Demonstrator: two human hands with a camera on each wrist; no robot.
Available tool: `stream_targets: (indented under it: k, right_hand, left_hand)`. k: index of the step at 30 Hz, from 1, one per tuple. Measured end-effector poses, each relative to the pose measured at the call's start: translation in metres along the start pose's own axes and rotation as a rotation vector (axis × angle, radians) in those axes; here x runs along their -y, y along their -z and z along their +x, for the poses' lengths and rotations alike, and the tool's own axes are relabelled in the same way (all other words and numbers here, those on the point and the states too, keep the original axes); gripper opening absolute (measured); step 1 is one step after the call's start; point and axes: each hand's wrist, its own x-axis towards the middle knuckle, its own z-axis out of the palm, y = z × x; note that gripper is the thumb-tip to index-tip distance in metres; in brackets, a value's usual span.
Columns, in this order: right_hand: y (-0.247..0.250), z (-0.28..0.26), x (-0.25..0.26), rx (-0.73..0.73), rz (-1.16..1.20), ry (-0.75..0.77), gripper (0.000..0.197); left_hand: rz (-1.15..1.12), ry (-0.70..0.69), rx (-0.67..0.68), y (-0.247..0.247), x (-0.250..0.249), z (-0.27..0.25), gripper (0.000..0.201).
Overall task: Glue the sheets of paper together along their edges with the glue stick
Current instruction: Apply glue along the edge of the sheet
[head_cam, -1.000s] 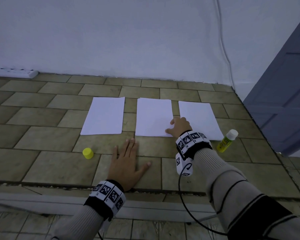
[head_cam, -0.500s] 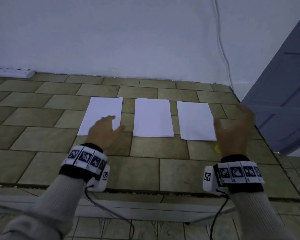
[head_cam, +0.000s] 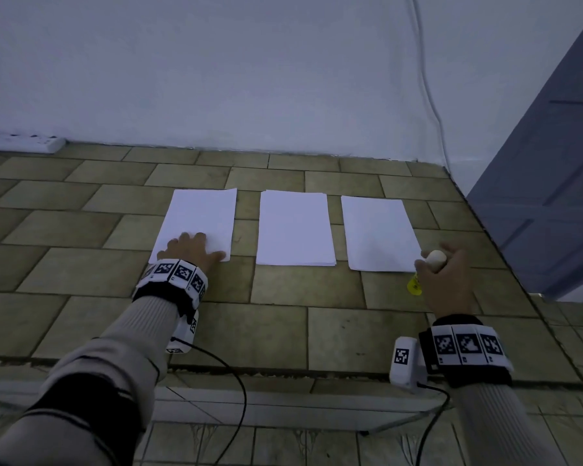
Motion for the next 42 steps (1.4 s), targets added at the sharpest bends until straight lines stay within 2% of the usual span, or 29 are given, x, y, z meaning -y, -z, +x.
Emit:
stream_targets:
  k: [4, 10, 13, 15, 18, 21, 24, 27, 30, 33, 35, 36, 40, 42]
  right_hand:
    - [-0.001, 0.003, -0.006, 0.048, -0.068, -0.008, 0.034]
    - [0.002, 0.003, -0.015, 0.127, -0.161, -0.034, 0.040]
    - [0.003, 0.000, -0.021, 0.177, -0.221, -0.033, 0.038]
    - [0.004, -0.001, -0.021, 0.201, -0.237, -0.040, 0.038]
    - [0.005, -0.001, -0.019, 0.231, -0.267, -0.046, 0.044]
    - [0.005, -0.002, -0.015, 0.278, -0.297, -0.014, 0.046]
    - [0.007, -0.006, -0.010, 0.317, -0.328, 0.030, 0.044]
    - [0.007, -0.009, -0.007, 0.363, -0.327, 0.070, 0.048]
    - [0.006, -0.013, -0.004, 0.398, -0.320, 0.110, 0.048]
    - [0.003, -0.019, 0.003, 0.438, -0.248, 0.108, 0.048]
    - [0.001, -0.023, 0.008, 0.472, -0.185, 0.114, 0.047]
    - [-0.001, -0.025, 0.011, 0.491, -0.176, 0.136, 0.044]
    - [-0.011, -0.035, 0.024, 0.582, -0.149, 0.196, 0.030]
    - [-0.019, -0.040, 0.029, 0.630, -0.117, 0.210, 0.025]
  left_hand:
    - [-0.100, -0.050, -0.029, -0.001, 0.012, 0.007, 0.061]
    - [-0.336, -0.100, -0.346, 0.016, 0.014, -0.012, 0.048]
    - [-0.474, -0.310, -0.412, 0.026, 0.003, -0.035, 0.047]
    - [-0.544, -0.497, -0.325, 0.030, -0.009, -0.054, 0.052]
    - [-0.494, -0.705, -0.078, 0.026, -0.026, -0.083, 0.060]
    - [-0.219, -0.927, 0.048, 0.009, -0.036, -0.104, 0.061]
    - [0.026, -1.034, 0.172, -0.009, -0.038, -0.113, 0.074]
    - [0.186, -1.032, 0.194, -0.021, -0.036, -0.118, 0.068]
    - [0.232, -1.037, 0.195, -0.023, -0.034, -0.121, 0.067]
    - [0.140, -1.023, 0.217, -0.023, -0.029, -0.122, 0.067]
    - [0.028, -0.944, 0.224, -0.022, -0.027, -0.124, 0.070]
    - [-0.008, -0.875, 0.212, -0.022, -0.026, -0.126, 0.077]
    - [-0.008, -0.550, 0.104, -0.028, -0.029, -0.133, 0.131]
    - [0.029, -0.485, 0.043, -0.036, -0.031, -0.134, 0.137]
